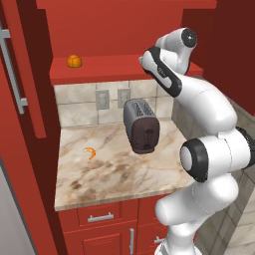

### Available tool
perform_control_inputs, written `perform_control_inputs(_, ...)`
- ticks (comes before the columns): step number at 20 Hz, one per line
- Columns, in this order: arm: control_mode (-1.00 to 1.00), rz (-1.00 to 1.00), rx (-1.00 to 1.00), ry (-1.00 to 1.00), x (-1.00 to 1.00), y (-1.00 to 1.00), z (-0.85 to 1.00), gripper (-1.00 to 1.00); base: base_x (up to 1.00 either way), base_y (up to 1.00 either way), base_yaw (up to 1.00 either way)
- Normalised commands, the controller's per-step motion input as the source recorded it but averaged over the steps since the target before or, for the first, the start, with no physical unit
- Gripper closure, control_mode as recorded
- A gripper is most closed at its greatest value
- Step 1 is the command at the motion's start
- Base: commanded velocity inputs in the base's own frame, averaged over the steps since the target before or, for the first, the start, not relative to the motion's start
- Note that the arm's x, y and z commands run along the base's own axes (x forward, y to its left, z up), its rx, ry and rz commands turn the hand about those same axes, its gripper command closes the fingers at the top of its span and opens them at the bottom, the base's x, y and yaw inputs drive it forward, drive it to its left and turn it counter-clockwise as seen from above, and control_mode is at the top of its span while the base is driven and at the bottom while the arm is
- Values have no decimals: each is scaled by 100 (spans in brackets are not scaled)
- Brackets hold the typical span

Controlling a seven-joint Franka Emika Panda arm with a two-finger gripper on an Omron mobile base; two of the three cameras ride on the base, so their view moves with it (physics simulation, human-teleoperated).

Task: Pick the cans from the counter and place them in their designated side in the cabinet.

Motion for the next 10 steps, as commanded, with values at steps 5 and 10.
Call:
perform_control_inputs(5, -100, 1, 0, 0, 25, 0, -3, 100, 0, 0, 0)
perform_control_inputs(10, -100, 1, 0, 0, 24, 0, -6, 100, 0, 0, 0)
